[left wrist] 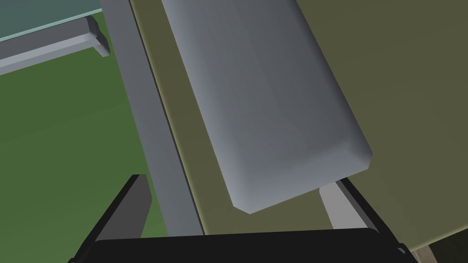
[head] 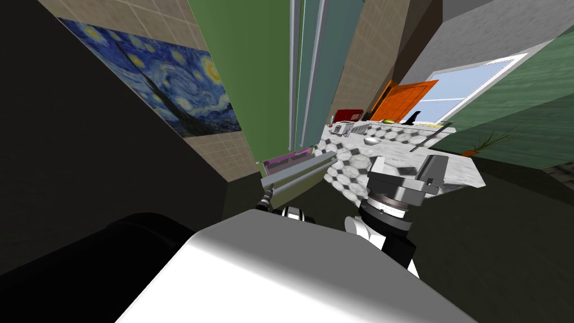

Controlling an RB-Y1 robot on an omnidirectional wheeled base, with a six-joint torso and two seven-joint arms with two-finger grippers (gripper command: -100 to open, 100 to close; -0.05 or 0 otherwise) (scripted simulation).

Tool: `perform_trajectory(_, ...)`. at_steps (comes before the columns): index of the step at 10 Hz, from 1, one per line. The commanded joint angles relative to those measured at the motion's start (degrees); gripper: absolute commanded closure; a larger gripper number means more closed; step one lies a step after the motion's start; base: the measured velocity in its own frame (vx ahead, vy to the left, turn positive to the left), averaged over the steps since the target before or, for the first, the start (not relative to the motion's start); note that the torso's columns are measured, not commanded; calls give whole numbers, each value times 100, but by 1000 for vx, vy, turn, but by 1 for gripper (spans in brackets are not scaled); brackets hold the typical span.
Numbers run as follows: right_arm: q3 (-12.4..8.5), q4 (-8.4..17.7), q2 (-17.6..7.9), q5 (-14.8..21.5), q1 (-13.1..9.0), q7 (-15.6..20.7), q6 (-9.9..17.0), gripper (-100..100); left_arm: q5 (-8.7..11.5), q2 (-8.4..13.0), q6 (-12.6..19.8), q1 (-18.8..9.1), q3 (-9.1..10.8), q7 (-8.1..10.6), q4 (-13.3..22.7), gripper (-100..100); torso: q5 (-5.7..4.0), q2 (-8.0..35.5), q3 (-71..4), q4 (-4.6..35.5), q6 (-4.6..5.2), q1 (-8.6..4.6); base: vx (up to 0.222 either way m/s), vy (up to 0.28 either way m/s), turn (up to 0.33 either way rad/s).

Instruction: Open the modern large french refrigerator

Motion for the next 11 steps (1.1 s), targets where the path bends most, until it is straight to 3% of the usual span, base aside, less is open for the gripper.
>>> perform_trajectory(1,0,0,0,0,0,0,0,0,-12,-2,164,100,-37,25,-315,-100,-3,9,2,8,0,-3,0,2,-16)
perform_trajectory(5,0,0,0,0,0,0,0,0,-40,11,505,343,-118,70,-844,-100,-23,43,6,39,-11,-16,1,5,-17)
perform_trajectory(8,0,0,0,0,0,0,0,0,-40,11,505,343,-118,70,-884,-100,-33,56,6,54,-10,-26,0,0,0)
perform_trajectory(9,0,0,0,0,0,0,0,0,-66,38,636,409,-134,31,-803,-100,-40,66,7,62,-14,-31,11,0,-11)
perform_trajectory(10,0,0,0,0,0,0,0,0,-68,41,661,422,-142,32,-791,0,-28,53,12,37,-10,-25,10,-3,-15)
perform_trajectory(11,0,0,0,0,-1,0,0,0,-68,40,677,432,-149,32,-762,0,-19,31,6,19,-8,-13,4,-5,-12)
